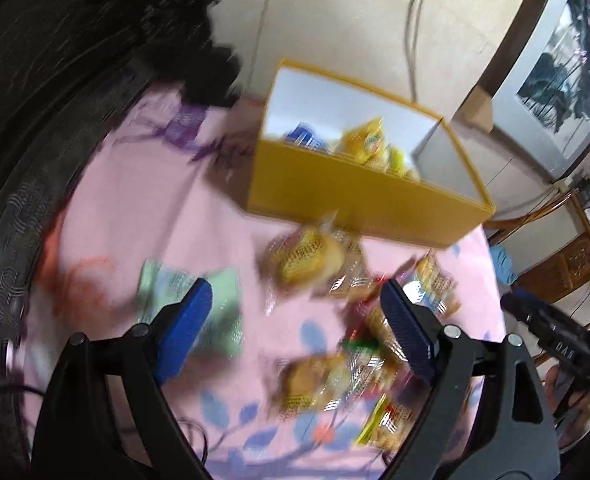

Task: Organize snacks
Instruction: 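Grasp the tall dark brown snack bag with the right tool while the left returns to the pile, then lift the brown bag with the right tool while the left grasps the round pastry packet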

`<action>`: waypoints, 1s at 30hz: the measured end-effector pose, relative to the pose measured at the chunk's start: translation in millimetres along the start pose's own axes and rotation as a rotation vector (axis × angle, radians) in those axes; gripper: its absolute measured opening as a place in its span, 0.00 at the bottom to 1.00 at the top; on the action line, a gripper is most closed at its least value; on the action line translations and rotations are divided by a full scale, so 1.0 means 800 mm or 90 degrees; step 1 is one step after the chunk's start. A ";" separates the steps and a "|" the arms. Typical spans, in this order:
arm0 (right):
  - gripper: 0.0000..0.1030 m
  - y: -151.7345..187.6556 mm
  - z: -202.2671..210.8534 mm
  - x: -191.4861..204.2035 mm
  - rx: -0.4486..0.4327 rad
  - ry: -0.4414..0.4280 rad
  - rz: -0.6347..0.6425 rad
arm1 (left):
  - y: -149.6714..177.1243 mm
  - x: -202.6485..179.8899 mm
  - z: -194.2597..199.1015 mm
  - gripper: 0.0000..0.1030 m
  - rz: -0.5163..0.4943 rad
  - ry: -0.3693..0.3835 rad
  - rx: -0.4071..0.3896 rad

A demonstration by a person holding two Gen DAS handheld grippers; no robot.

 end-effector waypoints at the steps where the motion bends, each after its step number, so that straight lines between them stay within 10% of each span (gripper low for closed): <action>1: 0.57 0.018 -0.004 0.000 0.021 -0.008 -0.009 | 0.008 0.005 0.003 0.85 0.002 -0.004 0.004; 16: 0.57 0.083 -0.085 0.040 0.130 0.002 0.073 | 0.058 0.002 0.030 0.85 -0.002 -0.004 0.022; 30: 0.25 0.096 -0.077 0.014 0.162 -0.004 -0.005 | 0.064 0.024 0.032 0.86 0.020 -0.027 0.032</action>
Point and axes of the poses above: each gripper's, at about its wrist camera, not at the fingertips, and z roughly against the way its jaws point, x to its left, y to its underside, the point moved 9 cm from there along -z, roughly the way its jaws point, and after that the axes turned 2 degrees about y, right-handed, at the moved point
